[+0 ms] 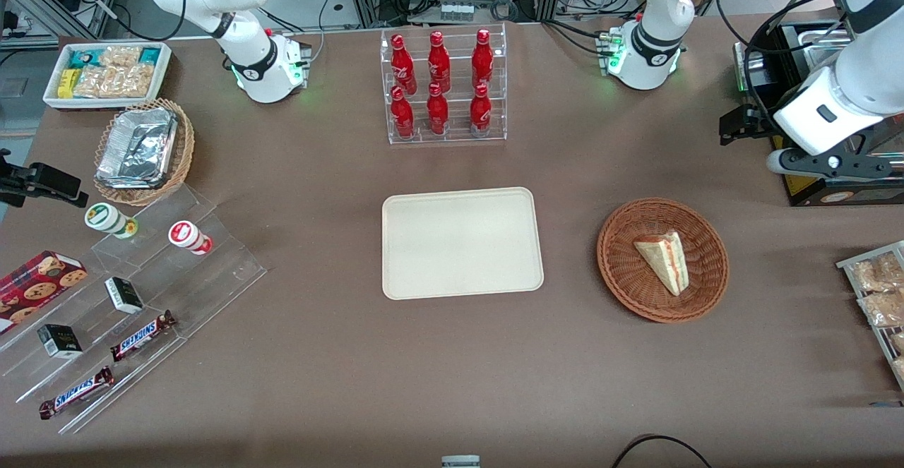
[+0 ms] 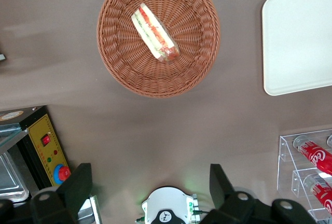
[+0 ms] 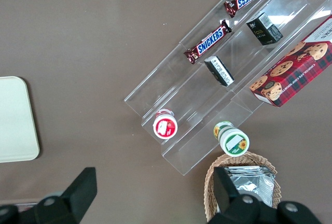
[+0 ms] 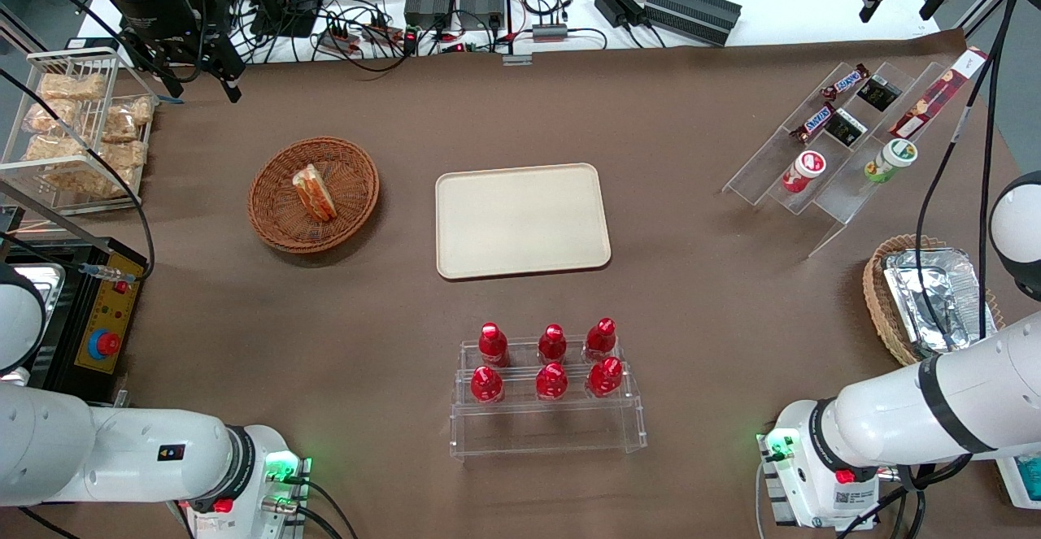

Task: Place sandwich from basket to tray
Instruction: 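Move the left gripper over the wrapped sandwich in the wicker basket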

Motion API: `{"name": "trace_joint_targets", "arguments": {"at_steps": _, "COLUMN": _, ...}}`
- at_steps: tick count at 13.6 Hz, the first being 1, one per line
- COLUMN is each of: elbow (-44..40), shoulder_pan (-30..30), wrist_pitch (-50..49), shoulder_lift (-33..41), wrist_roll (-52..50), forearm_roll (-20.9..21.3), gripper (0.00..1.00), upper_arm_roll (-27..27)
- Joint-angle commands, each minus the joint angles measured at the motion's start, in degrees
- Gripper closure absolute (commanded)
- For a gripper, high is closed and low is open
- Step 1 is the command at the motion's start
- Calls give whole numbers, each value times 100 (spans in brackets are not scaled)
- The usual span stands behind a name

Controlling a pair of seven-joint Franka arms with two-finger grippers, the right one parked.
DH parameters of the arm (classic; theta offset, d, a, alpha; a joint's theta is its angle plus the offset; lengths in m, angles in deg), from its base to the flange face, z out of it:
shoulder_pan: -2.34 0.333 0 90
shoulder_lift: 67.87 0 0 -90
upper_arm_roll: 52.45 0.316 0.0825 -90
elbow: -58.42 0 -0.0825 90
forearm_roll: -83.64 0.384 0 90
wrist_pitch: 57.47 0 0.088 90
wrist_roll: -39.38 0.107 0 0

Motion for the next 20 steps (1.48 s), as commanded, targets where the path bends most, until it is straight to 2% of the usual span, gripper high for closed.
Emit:
{"name": "trace_joint_targets", "arguments": {"at_steps": 1, "elbow": -93, "shoulder_pan": 147, "wrist_pitch": 29, "shoulder_lift": -32, "wrist_roll": 12, "forearm_roll": 14, "gripper": 0, "upper_arm_roll": -30}}
{"name": "trace_joint_targets", "arguments": {"at_steps": 6, "elbow": 301, "shoulder_pan": 113, "wrist_pitch": 493, "shoulder_lift": -277, "wrist_roll": 3, "forearm_roll": -21, "gripper": 0, "upper_arm_roll": -39}}
{"name": "trace_joint_targets", "arguments": {"at_steps": 15, "elbow": 2244, "shoulder_pan": 78, "wrist_pitch": 3296, "shoulder_lift": -514, "wrist_roll": -102, "forearm_roll": 75, "gripper": 0, "upper_arm_roll": -66}}
{"name": "trace_joint_targets", "arguments": {"at_steps": 20, "elbow": 2394, "shoulder_pan": -89, "wrist_pitch": 3773, "shoulder_lift": -884, "wrist_roll": -1515, "forearm_roll": 93, "gripper": 0, "upper_arm_roll": -66}}
